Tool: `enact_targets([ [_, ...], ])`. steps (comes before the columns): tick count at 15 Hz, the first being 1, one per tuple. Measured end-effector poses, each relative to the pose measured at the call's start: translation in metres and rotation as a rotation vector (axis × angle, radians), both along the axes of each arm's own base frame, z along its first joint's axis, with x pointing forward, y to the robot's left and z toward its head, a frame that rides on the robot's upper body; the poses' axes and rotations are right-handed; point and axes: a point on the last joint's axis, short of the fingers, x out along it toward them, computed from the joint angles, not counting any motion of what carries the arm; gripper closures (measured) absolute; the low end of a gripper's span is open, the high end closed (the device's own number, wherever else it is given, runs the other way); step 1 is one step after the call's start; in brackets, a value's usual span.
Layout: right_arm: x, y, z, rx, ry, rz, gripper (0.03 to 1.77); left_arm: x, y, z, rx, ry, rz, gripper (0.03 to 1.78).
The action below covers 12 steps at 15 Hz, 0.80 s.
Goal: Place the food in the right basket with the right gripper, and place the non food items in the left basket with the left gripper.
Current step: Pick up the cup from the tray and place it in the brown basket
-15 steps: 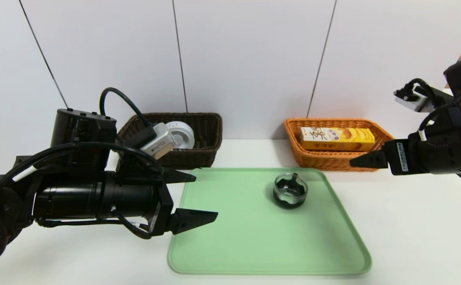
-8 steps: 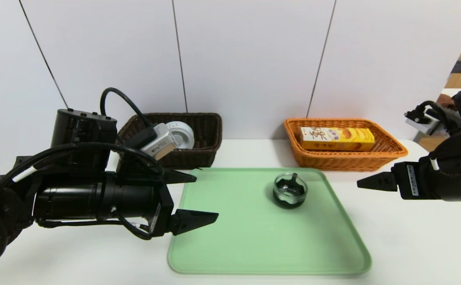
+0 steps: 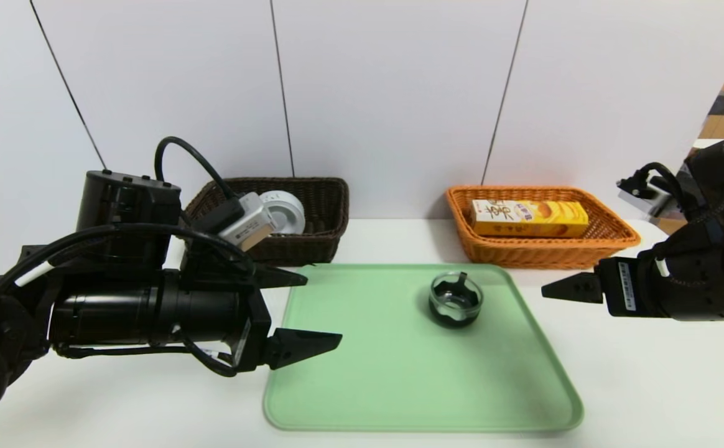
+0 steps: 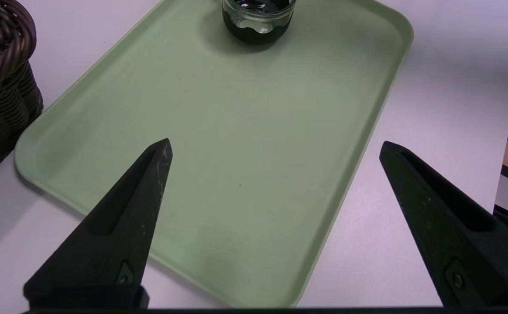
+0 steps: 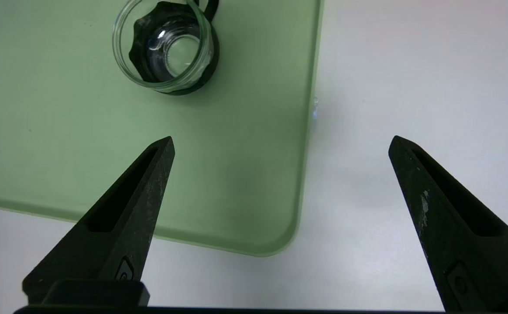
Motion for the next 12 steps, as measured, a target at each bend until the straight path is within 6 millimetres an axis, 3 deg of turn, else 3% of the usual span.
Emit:
enact_targets([
  [5,0.003,0.006,-0.001,-0.001,0.007,0.016,0.10,0.002,-0.003,0.005,-0.010,-0.029,-0.009,0.12],
  [12,0.001,0.007,-0.005,0.006,0.027,0.011,0.10,0.020,-0.053,0.019,-0.041,-0.111,-0.138,0.12],
])
